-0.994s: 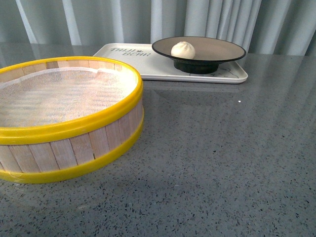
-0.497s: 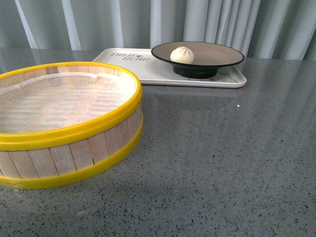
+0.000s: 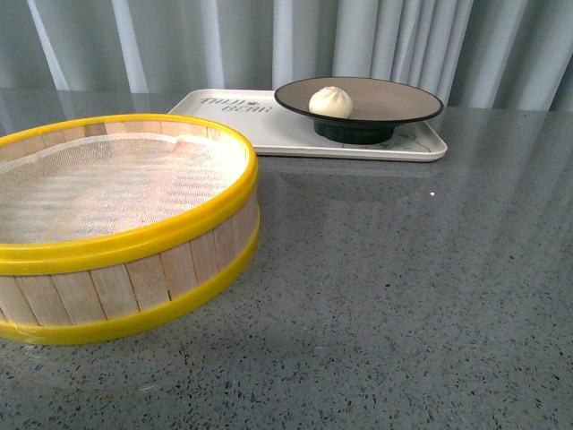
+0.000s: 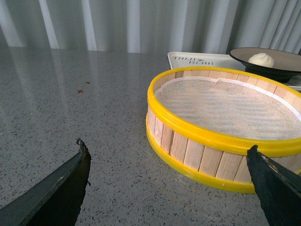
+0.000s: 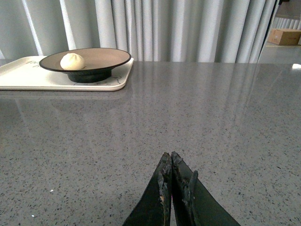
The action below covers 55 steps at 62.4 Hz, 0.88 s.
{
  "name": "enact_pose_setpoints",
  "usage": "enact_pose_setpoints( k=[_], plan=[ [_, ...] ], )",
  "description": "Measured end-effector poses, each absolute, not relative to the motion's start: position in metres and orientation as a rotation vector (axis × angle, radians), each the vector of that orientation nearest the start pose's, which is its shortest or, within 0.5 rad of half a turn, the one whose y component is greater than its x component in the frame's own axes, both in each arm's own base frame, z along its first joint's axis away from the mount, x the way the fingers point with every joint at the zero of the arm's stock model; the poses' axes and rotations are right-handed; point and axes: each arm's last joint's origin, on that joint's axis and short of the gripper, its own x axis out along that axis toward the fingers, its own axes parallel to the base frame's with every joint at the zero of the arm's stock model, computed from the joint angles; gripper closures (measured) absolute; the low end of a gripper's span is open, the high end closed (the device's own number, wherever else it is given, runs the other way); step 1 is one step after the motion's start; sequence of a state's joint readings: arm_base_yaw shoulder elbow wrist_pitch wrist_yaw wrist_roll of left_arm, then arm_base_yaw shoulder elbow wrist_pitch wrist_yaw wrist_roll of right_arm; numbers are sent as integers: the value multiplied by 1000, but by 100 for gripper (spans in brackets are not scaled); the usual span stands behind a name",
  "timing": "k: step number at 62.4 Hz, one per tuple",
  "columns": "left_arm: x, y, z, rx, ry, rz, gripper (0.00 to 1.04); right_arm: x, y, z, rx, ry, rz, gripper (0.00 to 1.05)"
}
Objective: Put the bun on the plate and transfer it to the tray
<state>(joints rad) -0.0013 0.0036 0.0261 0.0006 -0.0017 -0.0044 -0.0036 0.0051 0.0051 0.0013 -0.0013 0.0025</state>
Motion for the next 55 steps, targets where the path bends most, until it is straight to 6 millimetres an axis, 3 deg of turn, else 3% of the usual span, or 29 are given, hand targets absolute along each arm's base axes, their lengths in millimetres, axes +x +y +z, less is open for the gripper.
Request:
enact_pose_setpoints(
  k=[11,22,34,40,55],
  plan=[
    [96,0,172,-4,-23,1,7,98,0,165,1,-2,-2,101],
    [96,0,172,-4,-23,1,7,98,0,165,1,-2,-2,68],
    [96,0,172,-4,-23,1,7,98,0,165,1,-2,-2,22],
    [96,0,172,-4,-23,1,7,98,0,165,2,-2,-2,7],
    [96,0,172,-4,-23,0,7,98,0,165,2,-2,-2,9]
  ],
)
